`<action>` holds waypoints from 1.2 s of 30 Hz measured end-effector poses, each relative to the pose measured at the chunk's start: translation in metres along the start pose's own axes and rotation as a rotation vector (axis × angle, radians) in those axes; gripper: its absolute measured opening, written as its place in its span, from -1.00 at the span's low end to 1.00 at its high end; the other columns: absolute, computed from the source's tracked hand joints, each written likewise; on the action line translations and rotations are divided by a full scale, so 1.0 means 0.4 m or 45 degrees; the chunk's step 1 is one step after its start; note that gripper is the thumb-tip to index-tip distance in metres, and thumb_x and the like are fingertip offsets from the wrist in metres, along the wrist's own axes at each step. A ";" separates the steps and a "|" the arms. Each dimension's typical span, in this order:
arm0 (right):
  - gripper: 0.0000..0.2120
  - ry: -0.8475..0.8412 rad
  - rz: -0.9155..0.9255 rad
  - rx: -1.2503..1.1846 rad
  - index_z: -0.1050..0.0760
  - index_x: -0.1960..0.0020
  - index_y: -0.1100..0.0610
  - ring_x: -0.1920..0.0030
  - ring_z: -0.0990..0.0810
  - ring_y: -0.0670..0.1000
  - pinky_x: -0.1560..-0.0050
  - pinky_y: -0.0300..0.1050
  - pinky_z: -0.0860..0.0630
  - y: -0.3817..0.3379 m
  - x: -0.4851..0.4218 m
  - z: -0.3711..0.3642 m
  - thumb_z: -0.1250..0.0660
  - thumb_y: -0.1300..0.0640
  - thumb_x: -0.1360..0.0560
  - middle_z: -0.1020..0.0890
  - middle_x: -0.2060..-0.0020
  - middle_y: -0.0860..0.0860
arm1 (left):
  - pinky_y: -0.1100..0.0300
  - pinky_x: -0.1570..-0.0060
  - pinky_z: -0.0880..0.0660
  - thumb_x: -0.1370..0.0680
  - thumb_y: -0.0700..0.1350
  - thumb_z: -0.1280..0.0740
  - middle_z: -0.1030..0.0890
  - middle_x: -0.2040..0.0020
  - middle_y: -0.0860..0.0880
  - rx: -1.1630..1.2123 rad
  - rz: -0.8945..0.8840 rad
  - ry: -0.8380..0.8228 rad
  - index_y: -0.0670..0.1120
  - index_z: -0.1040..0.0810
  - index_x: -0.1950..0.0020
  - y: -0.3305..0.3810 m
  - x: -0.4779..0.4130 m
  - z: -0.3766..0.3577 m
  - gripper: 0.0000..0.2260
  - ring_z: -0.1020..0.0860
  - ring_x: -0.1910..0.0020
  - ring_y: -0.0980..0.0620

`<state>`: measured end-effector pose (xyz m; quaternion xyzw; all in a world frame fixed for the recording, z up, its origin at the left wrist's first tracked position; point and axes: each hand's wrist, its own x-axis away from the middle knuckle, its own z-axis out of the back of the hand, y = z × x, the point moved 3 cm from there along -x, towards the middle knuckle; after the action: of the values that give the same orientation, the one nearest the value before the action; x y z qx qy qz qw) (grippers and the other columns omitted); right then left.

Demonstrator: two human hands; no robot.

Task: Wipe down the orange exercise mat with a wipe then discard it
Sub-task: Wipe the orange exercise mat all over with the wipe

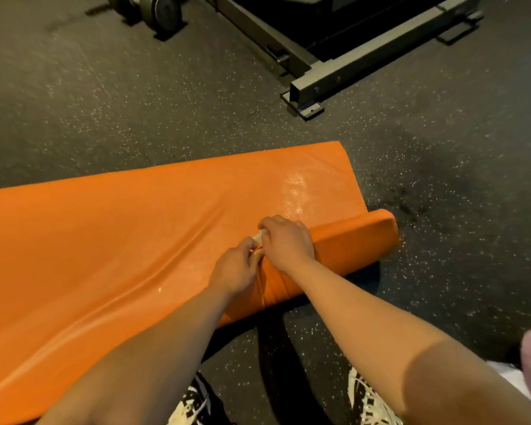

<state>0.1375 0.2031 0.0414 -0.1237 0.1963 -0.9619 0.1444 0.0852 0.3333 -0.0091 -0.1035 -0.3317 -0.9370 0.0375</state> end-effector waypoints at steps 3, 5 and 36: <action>-0.72 -0.076 0.037 -0.010 -0.57 -0.25 -0.02 -0.18 -0.56 0.09 -0.24 -0.01 -0.34 -0.021 -0.122 -0.005 -0.17 0.13 -0.62 -0.59 -0.22 0.00 | -0.03 0.18 -0.44 -0.57 0.21 -0.14 -0.67 0.11 -0.18 0.018 0.061 -0.005 0.11 -0.43 -0.09 -0.044 -0.086 0.034 -0.76 -0.60 0.03 -0.29; -0.72 -0.176 0.016 0.019 -0.57 -0.23 -0.04 -0.20 -0.57 0.07 -0.24 0.00 -0.33 -0.032 -0.179 -0.021 -0.18 0.11 -0.61 -0.59 -0.23 0.00 | -0.03 0.19 -0.41 -0.60 0.17 -0.15 -0.67 0.09 -0.19 0.004 0.077 -0.024 0.07 -0.44 -0.10 -0.066 -0.119 0.040 -0.78 -0.60 0.02 -0.29; -0.78 -0.640 0.148 0.075 -0.65 -0.04 -0.05 -0.20 -0.53 -0.03 -0.54 0.14 0.42 -0.605 0.060 1.191 -0.26 0.16 -0.58 -0.59 -0.07 -0.10 | 0.06 0.09 -0.42 -0.64 0.12 -0.25 -0.64 -0.03 -0.24 0.078 0.718 -0.540 -0.15 -0.55 0.13 0.796 0.149 1.126 -0.64 -0.57 -0.05 -0.24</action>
<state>0.2002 0.2457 0.5710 -0.3431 0.1331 -0.8963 0.2473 0.1474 0.3691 0.5411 -0.3820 -0.3184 -0.8370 0.2282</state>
